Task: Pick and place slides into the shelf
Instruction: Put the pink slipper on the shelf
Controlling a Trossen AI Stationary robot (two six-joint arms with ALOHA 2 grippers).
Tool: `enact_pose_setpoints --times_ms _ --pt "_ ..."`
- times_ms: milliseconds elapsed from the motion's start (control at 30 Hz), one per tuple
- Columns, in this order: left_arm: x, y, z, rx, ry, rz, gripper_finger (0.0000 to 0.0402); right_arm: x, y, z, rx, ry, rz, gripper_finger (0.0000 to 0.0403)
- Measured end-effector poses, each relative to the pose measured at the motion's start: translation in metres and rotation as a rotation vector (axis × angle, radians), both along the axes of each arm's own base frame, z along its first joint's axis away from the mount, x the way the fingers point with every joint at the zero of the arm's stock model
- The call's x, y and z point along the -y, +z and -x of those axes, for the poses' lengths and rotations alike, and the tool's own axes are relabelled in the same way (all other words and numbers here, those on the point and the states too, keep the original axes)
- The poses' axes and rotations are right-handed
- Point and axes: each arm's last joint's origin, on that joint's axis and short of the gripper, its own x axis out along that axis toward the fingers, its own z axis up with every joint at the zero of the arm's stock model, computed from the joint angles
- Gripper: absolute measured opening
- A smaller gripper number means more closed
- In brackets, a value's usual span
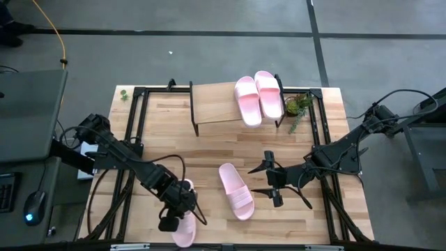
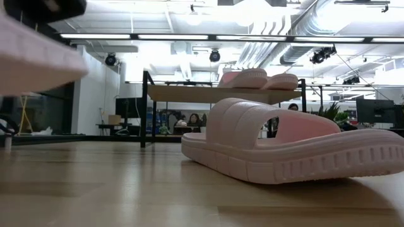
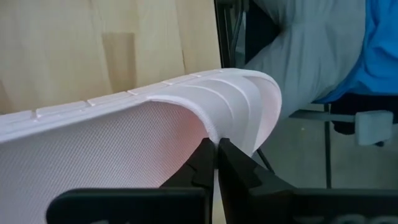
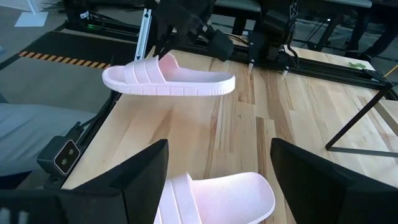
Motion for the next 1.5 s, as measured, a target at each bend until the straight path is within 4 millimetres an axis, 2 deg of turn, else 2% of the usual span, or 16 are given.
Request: enact_pose_setpoints --times_ms 267,800,1033,1233,1500 --pt "-0.011 0.030 -0.008 0.032 -0.010 -0.037 0.0000 0.000 0.000 0.000 0.000 0.000 0.000 0.0273" --pt "-0.057 0.077 -0.027 0.130 -0.007 -0.073 0.0000 0.000 0.000 0.000 0.000 0.000 0.000 0.0273" --pt "-0.071 0.105 -0.028 0.189 -0.007 -0.087 0.0000 0.000 0.000 0.000 0.000 -0.001 0.000 0.0273" --pt "-0.074 0.129 -0.025 0.251 -0.032 -0.095 0.0000 0.000 0.000 0.000 -0.001 0.000 0.000 0.0273" --pt "-0.085 0.151 -0.022 0.307 -0.030 -0.135 0.0000 0.000 0.000 0.000 -0.001 0.000 0.000 0.0273"
